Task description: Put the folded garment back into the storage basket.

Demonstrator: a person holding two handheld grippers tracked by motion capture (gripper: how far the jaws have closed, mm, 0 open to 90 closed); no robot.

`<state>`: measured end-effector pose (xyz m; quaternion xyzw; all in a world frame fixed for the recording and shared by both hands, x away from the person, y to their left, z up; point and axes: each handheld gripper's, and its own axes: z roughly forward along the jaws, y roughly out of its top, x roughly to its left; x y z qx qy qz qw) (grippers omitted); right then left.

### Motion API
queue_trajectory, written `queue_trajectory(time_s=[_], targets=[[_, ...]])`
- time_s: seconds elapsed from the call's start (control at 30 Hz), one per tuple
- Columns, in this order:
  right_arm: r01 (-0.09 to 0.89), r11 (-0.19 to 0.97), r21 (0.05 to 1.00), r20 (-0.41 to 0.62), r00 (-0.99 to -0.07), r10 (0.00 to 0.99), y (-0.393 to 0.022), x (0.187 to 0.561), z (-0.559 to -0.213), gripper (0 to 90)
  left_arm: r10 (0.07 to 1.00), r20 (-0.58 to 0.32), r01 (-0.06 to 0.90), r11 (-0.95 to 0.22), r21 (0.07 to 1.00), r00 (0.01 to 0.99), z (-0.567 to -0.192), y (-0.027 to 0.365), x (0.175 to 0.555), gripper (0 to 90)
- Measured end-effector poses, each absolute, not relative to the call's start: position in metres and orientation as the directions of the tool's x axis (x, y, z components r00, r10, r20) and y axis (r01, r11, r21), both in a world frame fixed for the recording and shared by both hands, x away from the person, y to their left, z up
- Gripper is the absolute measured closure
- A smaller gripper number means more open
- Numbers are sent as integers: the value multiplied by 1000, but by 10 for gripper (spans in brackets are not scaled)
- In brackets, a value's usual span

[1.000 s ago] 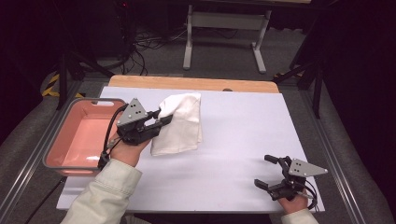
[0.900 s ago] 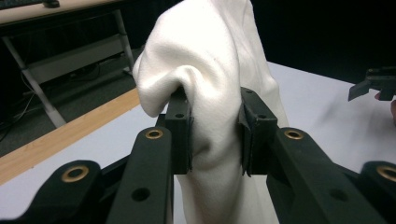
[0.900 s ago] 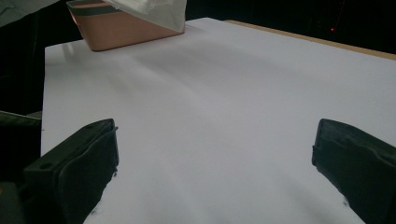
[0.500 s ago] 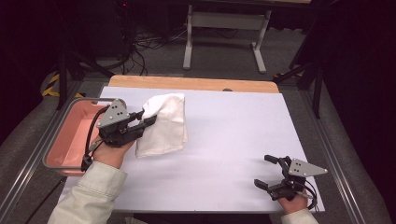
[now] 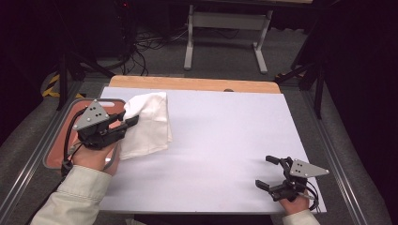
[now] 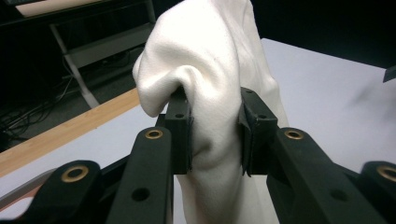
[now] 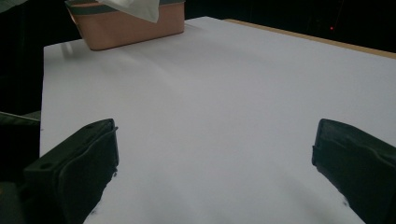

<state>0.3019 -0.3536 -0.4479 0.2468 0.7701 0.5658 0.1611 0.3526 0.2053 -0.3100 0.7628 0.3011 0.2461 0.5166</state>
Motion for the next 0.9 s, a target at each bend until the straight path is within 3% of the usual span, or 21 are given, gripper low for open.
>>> queue_trajectory(time_s=[0.9], targets=[[200, 238, 951, 33, -826, 563, -353, 302, -448, 12, 798, 66, 267, -276, 923, 599, -314, 267, 347, 694]])
